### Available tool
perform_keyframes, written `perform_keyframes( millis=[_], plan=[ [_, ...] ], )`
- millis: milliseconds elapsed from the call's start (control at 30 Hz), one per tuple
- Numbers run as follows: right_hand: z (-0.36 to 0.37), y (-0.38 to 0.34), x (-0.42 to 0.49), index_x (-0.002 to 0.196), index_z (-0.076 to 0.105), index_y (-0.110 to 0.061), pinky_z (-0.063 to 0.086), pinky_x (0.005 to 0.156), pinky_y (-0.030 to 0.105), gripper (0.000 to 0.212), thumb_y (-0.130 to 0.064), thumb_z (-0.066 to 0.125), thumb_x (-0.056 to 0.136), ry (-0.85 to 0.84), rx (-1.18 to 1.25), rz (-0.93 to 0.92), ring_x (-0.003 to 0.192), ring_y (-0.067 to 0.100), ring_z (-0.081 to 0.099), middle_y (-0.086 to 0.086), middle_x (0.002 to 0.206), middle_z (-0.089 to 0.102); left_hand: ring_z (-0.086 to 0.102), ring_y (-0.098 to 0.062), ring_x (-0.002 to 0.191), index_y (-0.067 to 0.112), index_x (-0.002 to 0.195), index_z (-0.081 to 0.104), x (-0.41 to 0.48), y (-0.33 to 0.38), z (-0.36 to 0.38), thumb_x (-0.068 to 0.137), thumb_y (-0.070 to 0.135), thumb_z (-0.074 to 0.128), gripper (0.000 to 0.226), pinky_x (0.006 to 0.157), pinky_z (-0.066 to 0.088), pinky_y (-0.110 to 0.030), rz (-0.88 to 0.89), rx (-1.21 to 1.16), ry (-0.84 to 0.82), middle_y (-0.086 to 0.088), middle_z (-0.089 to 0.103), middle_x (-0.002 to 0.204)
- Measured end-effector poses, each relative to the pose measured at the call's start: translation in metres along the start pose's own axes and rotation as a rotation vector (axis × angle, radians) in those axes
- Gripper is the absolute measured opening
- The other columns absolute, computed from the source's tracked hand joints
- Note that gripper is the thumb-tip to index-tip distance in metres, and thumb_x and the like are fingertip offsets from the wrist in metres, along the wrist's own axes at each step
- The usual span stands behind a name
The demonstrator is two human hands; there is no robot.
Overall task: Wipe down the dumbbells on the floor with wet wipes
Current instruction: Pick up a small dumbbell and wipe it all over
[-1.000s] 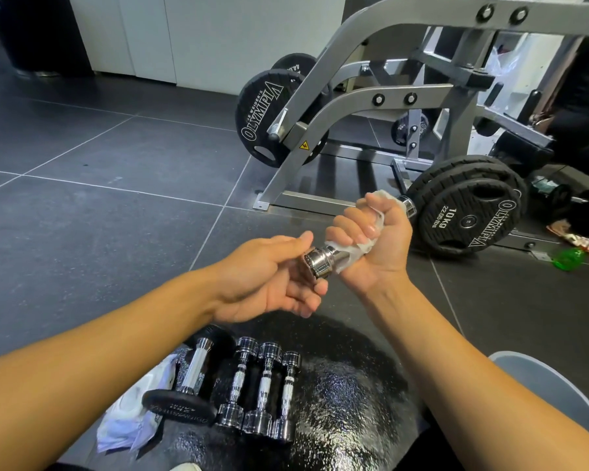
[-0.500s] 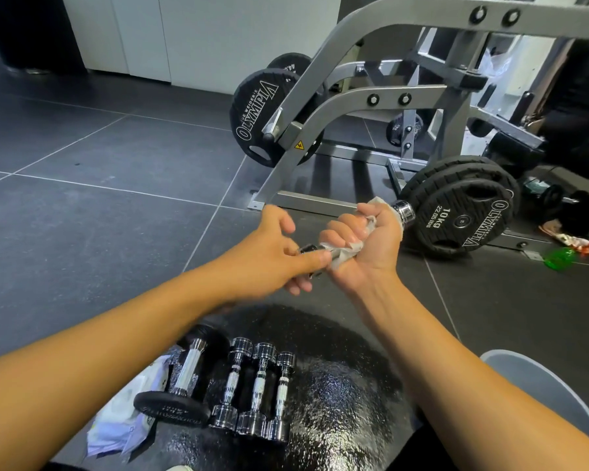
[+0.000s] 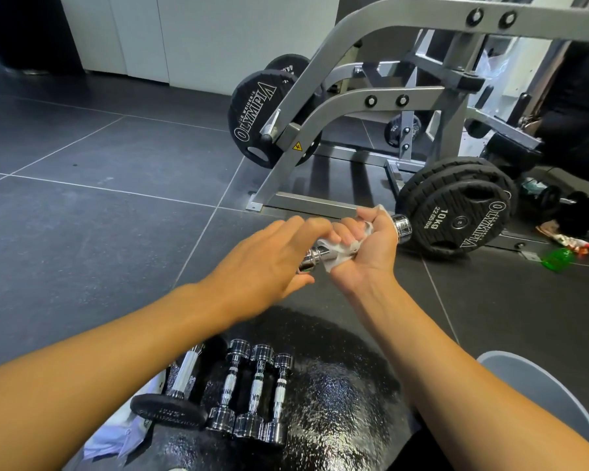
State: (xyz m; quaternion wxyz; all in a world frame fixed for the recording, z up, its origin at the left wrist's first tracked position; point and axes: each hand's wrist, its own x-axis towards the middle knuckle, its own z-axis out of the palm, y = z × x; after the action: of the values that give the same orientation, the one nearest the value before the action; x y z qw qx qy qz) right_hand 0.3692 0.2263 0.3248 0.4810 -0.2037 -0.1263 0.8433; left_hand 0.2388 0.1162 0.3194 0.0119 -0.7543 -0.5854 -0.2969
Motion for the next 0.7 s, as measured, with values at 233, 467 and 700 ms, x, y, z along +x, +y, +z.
perform_keyframes(
  millis=[233,467,700],
  plan=[
    [0.002,-0.003,-0.005,0.042,0.031,-0.021,0.023,0.040,0.020,0.043,-0.017,0.050,0.080,-0.237,0.020,0.115,0.032,0.009,0.027,-0.007,0.037,0.028,0.065,-0.034,0.065,0.004,0.126,0.038,0.005,0.009,0.004,0.096,0.041,0.062,0.053,0.064,0.059,-0.044,-0.684,-1.272,-0.093,-0.027,0.070,0.085],
    [0.008,0.001,-0.006,0.043,0.033,-0.020,0.026,0.042,0.022,0.047,-0.019,0.044,0.089,-0.328,0.001,0.186,0.035,0.010,0.028,-0.006,0.038,0.029,0.048,-0.020,0.056,0.015,0.119,0.037,0.010,0.013,0.009,0.109,0.042,0.038,0.029,0.054,0.038,-0.032,-0.713,-1.325,-0.091,-0.019,0.064,0.075],
    [0.002,0.003,-0.003,0.063,0.045,-0.018,0.021,0.038,0.020,0.033,-0.013,0.049,0.095,-0.015,-0.409,0.158,0.038,0.010,0.021,-0.006,0.046,0.025,0.061,-0.007,0.088,0.039,0.128,0.017,-0.003,-0.007,-0.004,0.071,0.061,0.081,0.088,0.082,0.053,-0.040,-0.242,-0.196,-0.263,0.010,0.061,0.105]
  ],
)
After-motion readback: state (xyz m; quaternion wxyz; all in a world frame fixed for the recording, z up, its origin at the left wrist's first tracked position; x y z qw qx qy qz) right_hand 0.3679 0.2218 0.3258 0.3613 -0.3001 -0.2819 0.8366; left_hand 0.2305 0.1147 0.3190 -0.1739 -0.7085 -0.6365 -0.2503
